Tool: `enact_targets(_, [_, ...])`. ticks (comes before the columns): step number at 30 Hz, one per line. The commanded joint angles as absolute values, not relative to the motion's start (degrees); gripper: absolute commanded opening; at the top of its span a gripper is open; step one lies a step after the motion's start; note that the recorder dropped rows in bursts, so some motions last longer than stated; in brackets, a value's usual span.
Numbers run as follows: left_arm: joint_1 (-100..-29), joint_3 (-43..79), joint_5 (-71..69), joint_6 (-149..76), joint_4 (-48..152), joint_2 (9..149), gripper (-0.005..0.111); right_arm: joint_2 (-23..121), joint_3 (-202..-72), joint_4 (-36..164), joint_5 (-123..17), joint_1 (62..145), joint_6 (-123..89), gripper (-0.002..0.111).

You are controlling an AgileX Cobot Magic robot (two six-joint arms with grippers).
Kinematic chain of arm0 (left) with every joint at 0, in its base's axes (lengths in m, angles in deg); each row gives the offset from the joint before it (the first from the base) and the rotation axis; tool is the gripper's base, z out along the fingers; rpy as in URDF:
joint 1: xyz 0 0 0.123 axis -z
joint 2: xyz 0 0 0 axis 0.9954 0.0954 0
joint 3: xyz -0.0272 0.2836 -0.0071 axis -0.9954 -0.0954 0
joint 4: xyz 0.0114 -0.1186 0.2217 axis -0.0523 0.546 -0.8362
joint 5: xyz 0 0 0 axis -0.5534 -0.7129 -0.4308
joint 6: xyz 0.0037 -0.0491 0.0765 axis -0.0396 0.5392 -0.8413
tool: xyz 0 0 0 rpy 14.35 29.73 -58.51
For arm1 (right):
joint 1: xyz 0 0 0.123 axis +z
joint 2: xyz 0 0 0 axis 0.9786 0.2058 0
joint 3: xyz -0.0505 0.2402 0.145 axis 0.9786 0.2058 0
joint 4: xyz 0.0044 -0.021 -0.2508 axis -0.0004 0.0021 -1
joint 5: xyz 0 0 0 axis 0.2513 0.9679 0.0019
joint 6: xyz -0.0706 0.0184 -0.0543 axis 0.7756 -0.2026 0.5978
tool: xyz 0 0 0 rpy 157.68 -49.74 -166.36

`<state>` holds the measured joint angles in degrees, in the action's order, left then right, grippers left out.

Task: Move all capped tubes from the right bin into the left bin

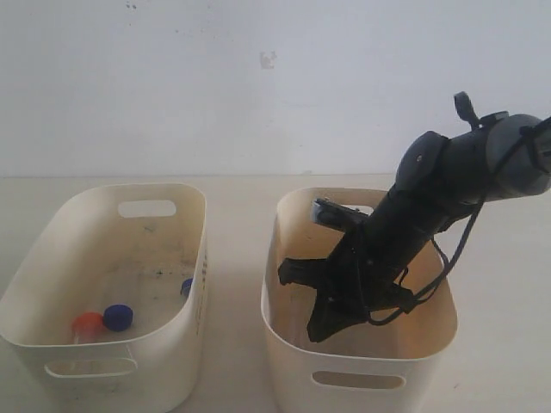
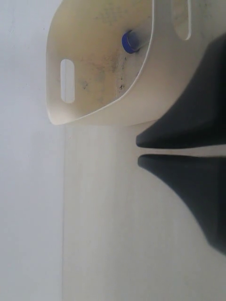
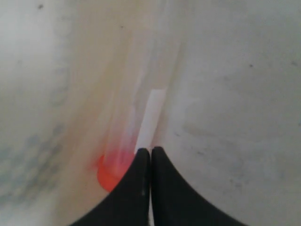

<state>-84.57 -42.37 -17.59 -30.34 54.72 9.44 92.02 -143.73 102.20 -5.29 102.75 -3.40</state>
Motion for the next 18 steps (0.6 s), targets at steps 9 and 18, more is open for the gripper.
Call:
enact_targets(9, [-84.84, -42.52, -17.42, -30.43, 54.96, 9.22, 0.004, 91.94, -143.83, 105.24, -5.52, 102.80, -4.60, 0.061])
enact_targets(18, [-84.84, -42.52, -17.42, -30.43, 54.96, 9.22, 0.004, 92.46, -143.83, 105.35, -8.07, 102.80, -6.29, 0.058])
